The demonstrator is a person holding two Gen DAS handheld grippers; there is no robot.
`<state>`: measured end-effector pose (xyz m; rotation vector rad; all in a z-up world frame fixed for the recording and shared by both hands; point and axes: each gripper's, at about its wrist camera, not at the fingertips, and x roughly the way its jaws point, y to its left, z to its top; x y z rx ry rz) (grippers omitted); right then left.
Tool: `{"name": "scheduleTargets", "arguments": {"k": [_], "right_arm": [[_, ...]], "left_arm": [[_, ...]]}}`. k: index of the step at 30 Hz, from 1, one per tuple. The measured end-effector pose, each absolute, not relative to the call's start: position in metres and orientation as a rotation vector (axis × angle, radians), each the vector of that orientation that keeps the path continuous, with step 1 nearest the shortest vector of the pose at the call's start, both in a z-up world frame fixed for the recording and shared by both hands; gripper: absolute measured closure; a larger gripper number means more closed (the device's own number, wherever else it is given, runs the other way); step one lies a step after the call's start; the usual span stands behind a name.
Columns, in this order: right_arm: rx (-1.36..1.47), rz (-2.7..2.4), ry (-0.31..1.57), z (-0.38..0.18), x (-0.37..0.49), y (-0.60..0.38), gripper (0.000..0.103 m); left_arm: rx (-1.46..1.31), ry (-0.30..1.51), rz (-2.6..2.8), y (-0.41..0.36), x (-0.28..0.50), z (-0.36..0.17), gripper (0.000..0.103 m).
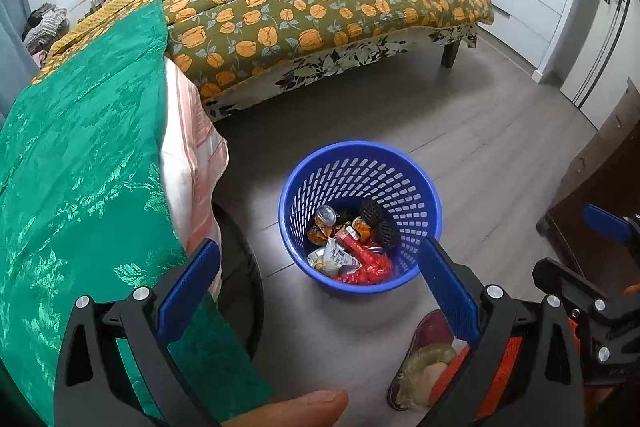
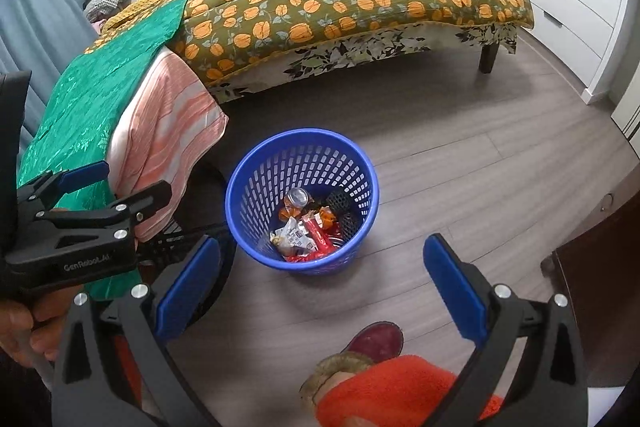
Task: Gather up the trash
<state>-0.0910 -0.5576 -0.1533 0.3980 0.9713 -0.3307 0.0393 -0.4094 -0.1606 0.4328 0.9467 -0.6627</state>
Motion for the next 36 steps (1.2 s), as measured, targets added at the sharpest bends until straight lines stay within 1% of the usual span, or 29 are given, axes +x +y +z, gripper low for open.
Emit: {"name": "scheduleTargets", "arguments": {"k": [36], "right_arm": [[0.400,-0.332,0.993,-0.1572,-0.0865,-0.5511,0.005]], "left_arm": [[0.447,0.951,-0.653,-0.4031,0.0414,-0.1618,0.005]]}}
